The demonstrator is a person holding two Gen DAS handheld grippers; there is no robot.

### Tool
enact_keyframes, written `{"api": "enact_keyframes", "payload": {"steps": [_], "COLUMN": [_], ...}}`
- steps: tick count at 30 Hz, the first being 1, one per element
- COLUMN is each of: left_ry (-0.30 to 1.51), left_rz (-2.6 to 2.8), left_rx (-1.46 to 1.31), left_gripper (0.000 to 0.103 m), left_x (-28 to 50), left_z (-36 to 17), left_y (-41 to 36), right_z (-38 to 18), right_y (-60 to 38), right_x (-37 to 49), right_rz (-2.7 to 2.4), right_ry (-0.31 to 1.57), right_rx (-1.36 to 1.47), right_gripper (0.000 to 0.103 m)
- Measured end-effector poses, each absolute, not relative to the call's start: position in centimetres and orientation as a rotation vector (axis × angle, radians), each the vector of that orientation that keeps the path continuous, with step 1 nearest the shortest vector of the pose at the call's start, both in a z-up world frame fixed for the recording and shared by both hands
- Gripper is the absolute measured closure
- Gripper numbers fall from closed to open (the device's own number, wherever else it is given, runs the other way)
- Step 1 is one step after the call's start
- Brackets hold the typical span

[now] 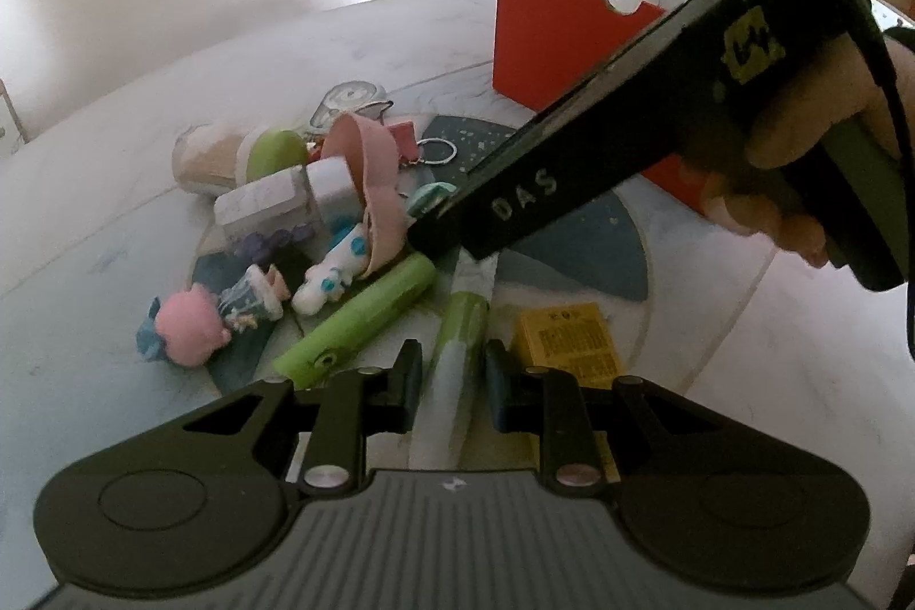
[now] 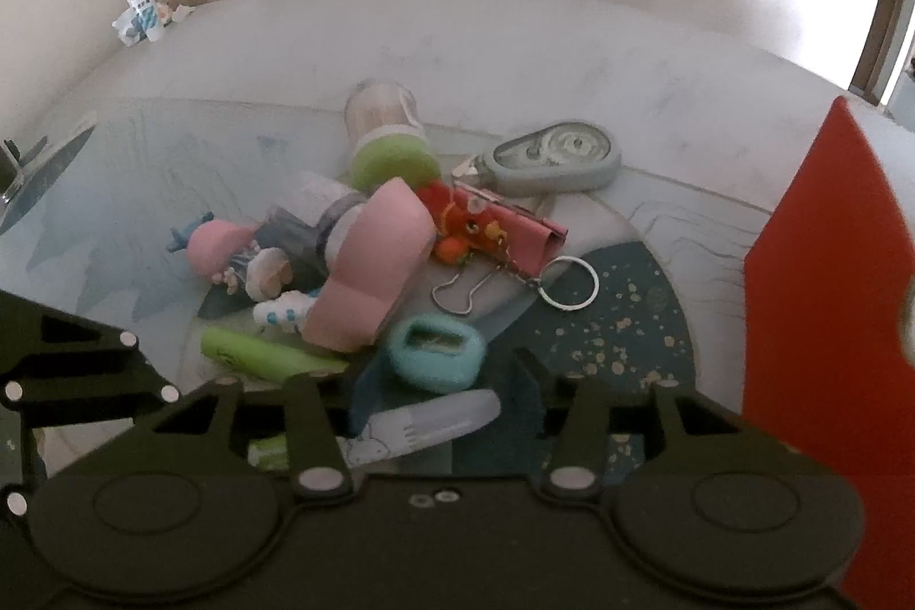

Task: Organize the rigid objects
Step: 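Grasp the white-green marker with the left tool while the right tool grasps the teal sharpener, then carry the marker and sharpener into the red box and open both tools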

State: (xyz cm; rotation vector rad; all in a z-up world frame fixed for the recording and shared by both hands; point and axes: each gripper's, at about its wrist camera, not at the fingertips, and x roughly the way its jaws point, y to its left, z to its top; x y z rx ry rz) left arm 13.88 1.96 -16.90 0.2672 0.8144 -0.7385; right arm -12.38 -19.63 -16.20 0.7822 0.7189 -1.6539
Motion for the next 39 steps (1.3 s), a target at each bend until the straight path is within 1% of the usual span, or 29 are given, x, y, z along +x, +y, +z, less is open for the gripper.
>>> {"api": "enact_keyframes", "payload": {"steps": [5,6,7,8,9,15,18,25,32,39], "left_ry": [0.811,0.811,0.812,0.813,0.814,0.819,0.836,0.816,0.811,0.810], "left_rz": [-0.753,-0.752,-0.749,-0.748,-0.750,-0.761,-0.764,-0.769,-0.771,-0.799], "left_rx": [0.267,0.265,0.264,0.264,0.266,0.263,0.245,0.201,0.147,0.134], "left_gripper": [0.081,0.081,0.081,0.081,0.081,0.082,0.086,0.086,0.086,0.086], "left_x": [14.6,14.7,14.8,14.9,14.9,15.0,15.1,14.5,13.4,12.1], "left_z": [-17.0,-17.0,-17.0,-17.0,-17.0,-16.9,-16.7,-15.5,-13.2,-9.4], "left_y": [1.3,1.3,1.1,1.0,1.0,0.7,0.7,1.7,3.3,4.4], "right_z": [-16.2,-16.2,-16.2,-16.3,-16.2,-15.3,-13.8,-10.6,-7.7,-5.0], "right_y": [-19.8,-19.8,-19.9,-19.9,-19.9,-19.2,-18.3,-14.9,-11.4,-7.9], "right_x": [-12.3,-12.3,-12.2,-12.1,-12.0,-11.5,-11.2,-9.8,-7.9,-7.2], "right_rz": [-1.654,-1.657,-1.658,-1.658,-1.659,-1.703,-1.730,-1.771,-1.828,-1.914], "right_ry": [0.708,0.708,0.710,0.710,0.710,0.686,0.667,0.625,0.610,0.586], "right_rx": [0.770,0.767,0.763,0.760,0.759,0.736,0.713,0.695,0.684,0.666], "right_gripper": [0.056,0.058,0.064,0.066,0.067,0.067,0.067,0.067,0.067,0.067]}}
